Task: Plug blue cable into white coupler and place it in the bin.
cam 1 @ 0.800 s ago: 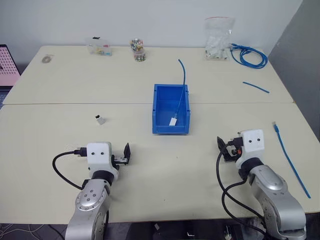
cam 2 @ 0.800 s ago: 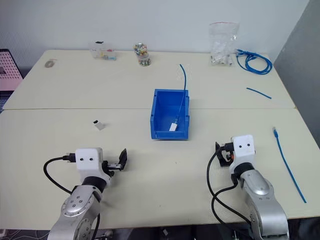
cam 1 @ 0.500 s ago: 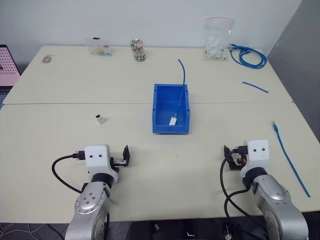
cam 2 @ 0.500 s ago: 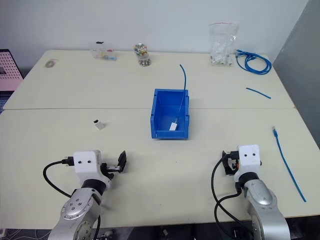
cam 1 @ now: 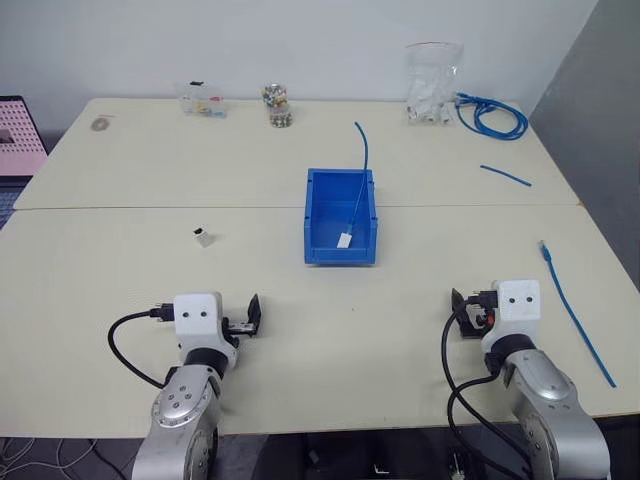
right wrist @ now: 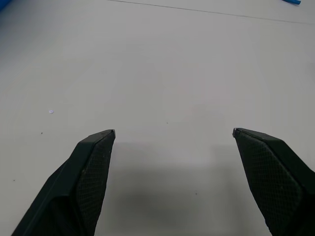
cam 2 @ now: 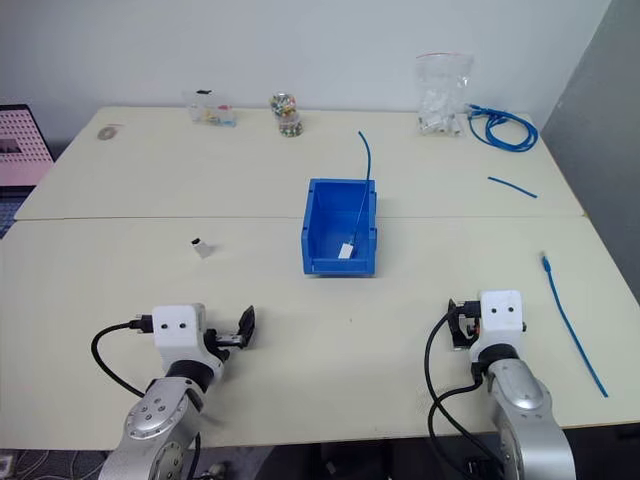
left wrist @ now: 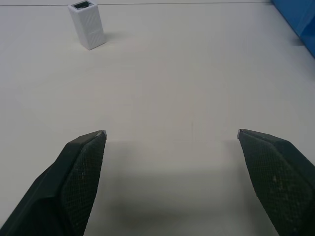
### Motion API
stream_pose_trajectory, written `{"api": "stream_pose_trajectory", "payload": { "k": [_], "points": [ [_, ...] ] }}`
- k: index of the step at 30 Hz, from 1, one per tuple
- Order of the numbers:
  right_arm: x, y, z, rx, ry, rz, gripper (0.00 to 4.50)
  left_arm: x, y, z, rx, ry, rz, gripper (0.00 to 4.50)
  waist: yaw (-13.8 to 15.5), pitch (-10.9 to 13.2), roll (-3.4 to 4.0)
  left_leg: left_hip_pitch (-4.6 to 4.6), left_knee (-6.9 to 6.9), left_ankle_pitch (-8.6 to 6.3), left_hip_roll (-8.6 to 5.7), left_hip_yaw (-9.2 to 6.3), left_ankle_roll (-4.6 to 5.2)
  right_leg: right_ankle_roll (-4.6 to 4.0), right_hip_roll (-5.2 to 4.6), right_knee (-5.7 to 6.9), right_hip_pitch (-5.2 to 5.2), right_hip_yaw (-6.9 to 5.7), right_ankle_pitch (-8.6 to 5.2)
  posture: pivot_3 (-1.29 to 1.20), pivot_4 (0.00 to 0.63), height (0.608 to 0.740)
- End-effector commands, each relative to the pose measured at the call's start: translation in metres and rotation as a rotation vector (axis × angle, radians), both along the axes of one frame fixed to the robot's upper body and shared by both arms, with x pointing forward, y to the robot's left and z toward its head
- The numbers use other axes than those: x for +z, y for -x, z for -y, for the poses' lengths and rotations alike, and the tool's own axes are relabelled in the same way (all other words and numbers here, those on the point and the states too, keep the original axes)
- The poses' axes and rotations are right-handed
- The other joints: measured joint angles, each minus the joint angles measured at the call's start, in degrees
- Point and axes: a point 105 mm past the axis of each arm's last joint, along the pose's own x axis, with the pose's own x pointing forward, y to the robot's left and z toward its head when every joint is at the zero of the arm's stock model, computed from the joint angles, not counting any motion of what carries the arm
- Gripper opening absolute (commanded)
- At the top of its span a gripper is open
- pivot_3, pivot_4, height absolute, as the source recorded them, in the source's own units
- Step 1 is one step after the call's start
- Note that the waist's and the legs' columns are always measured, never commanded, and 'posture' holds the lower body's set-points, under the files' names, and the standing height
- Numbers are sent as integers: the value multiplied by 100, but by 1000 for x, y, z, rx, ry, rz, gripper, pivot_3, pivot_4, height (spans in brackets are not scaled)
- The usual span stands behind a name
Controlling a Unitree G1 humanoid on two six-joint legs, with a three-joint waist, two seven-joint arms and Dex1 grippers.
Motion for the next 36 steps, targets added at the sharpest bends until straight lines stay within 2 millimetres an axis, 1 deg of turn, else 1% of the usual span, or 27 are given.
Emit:
{"api": "stream_pose_trajectory", "payload": {
  "k": [1,6,8,9,12,14,16,18,20,22,24,26,30,31,34,36],
  "points": [
    [8,1,5,-24,17,42,4074,7,1,2,-5,-15,31,4500,0,0,0,2,0,0,0,0,3,0,1,2,0,0,0,0,150,740],
    [7,2,7,-40,14,40,4074,8,-1,4,-18,-14,31,4500,0,-1,0,11,3,10,1,-2,18,-2,7,25,2,-3,1,0,150,740],
    [6,3,8,-46,13,36,4074,8,-2,8,-56,-9,24,4500,1,-2,0,13,6,11,1,-3,19,-2,14,33,2,-3,1,0,150,740],
    [6,4,8,-48,14,36,4074,10,-2,16,-128,-16,29,4500,0,-2,0,14,7,12,1,-3,19,-3,23,37,2,-3,1,0,150,740],
    [14,4,14,-38,61,61,4074,29,-4,61,-502,-48,85,4500,0,-3,-1,17,13,12,0,-2,18,-7,28,55,0,-1,-1,0,150,740],
    [19,5,22,-31,110,75,4074,40,-7,82,-679,-69,112,4500,30,-4,5,19,30,12,1,-2,18,-13,26,78,0,0,-4,0,150,740],
    [22,5,35,-34,148,73,4074,48,-11,101,-833,-88,135,4500,45,-5,6,14,62,12,0,1,18,-14,26,95,2,-5,-5,0,150,740],
    [24,1,55,-46,171,60,4074,54,-11,122,-1017,-113,156,4500,88,-3,8,14,91,12,-16,3,21,-12,28,106,13,-8,-3,0,150,740],
    [23,-5,73,-52,144,22,4074,57,-14,137,-1160,-137,166,4500,83,-5,12,29,96,17,-20,14,31,-9,32,101,28,-7,11,0,150,740],
    [28,-16,97,-41,118,-4,4074,56,-25,159,-1330,-171,148,4500,74,-2,11,57,96,17,-24,24,38,-10,35,102,54,-3,12,0,150,740],
    [34,-25,117,-44,95,-7,4074,56,-35,175,-1440,-194,133,4500,94,0,12,60,97,28,-30,28,58,-20,44,101,61,-3,27,0,150,740],
    [37,-33,129,-23,76,-27,4074,59,-45,188,-1495,-182,139,4500,100,-2,16,58,94,39,-33,22,76,-24,52,99,62,2,38,0,150,740],
    [36,-48,144,50,25,-92,4074,62,-65,210,-1538,-196,165,4500,96,-2,20,55,96,41,-28,12,81,-29,67,100,65,10,36,0,150,740],
    [36,-50,147,50,14,-100,4074,62,-68,213,-1547,-199,169,4500,92,-2,20,52,95,43,-30,14,84,-29,67,98,63,10,36,0,150,740],
    [27,-56,163,45,-5,-160,4074,66,-73,222,-1565,-175,182,4500,86,-4,25,49,93,43,-29,11,87,-36,68,98,62,15,39,0,150,740],
    [20,-59,169,39,-53,-196,4074,67,-75,226,-1571,-171,191,4500,92,-4,26,46,93,43,-30,14,87,-57,65,97,61,14,52,0,150,740]
  ]
}}
